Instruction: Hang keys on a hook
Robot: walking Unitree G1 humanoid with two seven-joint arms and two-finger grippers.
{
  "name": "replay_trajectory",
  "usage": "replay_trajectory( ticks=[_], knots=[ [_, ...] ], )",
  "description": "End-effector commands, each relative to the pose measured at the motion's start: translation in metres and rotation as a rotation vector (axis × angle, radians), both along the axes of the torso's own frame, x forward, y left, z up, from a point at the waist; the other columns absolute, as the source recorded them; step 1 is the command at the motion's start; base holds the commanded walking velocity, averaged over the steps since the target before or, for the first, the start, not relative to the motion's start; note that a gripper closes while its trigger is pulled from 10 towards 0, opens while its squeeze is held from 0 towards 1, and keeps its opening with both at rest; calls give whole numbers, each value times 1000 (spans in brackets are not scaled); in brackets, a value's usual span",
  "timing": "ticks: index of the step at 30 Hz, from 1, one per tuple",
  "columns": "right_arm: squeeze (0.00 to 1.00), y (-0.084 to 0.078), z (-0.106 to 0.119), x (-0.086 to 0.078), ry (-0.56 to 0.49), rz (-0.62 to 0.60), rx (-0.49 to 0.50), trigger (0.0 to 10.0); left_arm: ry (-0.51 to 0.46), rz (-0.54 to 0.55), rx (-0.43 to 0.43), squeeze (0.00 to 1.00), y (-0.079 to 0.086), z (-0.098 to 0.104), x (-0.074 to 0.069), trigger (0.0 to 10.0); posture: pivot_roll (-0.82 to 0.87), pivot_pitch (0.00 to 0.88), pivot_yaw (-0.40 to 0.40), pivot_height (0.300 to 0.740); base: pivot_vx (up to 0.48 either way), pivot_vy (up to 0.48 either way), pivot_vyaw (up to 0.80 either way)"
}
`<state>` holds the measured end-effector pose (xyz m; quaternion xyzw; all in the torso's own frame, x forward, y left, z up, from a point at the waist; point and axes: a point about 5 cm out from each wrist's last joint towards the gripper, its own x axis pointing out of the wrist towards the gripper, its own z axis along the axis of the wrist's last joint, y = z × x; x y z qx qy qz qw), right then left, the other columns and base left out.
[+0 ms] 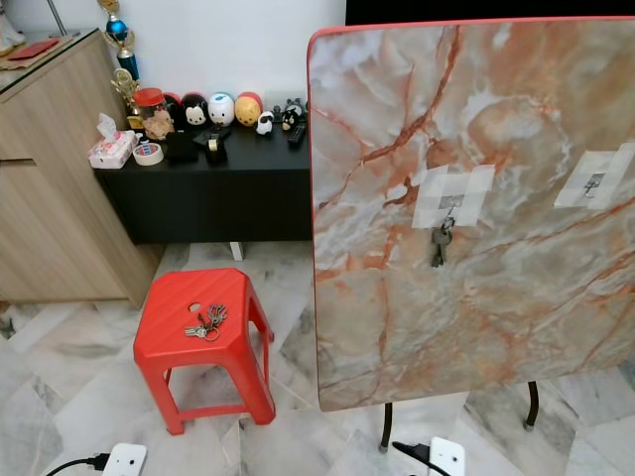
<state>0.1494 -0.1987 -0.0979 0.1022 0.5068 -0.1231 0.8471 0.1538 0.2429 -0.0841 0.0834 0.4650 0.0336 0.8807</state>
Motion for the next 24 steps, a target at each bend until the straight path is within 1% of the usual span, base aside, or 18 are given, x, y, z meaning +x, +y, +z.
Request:
replay_trajectory(
  ticks=[1,3,4,8,9,10,11,12,16,18,24],
  knots=[
    [0,0,-2,-5,11,-3,5,10000,24,-5,9,0,4,0,-2,10000,10,0,6,740,0,0,0],
    [0,0,-3,-8,23,0,8,10000,43,-10,14,0,6,-1,-4,10000,4,0,10,740,0,0,0],
    [0,1,-4,-10,28,20,12,10000,57,-11,9,0,5,-2,-7,10000,-3,0,14,740,0,0,0],
    [0,0,-4,-10,31,29,11,10000,63,6,2,0,5,-3,-8,10000,-4,0,17,740,0,0,0],
    [0,0,-4,-10,34,47,1,10000,68,2,5,0,6,-3,-8,10000,-4,0,17,740,0,480,0],
    [0,1,-3,-9,43,138,-38,10000,71,-5,9,0,6,-3,-9,10000,-2,0,20,740,0,480,0],
    [0,1,-3,-8,45,170,-50,10000,71,-6,9,0,6,-3,-9,10000,-2,0,20,740,0,480,0],
    [0,2,-4,-9,47,196,-61,10000,69,-4,9,0,6,-3,-9,10000,2,0,18,740,0,480,800],
    [0,1,-4,-10,50,156,-63,10000,67,6,9,0,7,-3,-10,10000,4,0,17,740,0,480,756],
    [0,2,-5,-12,50,107,-47,10000,71,5,14,0,7,-3,-11,10000,5,0,17,740,0,480,0],
    [0,5,-6,-14,54,102,-29,10000,72,9,14,0,7,-4,-12,10000,2,0,18,740,0,480,0]
  ],
)
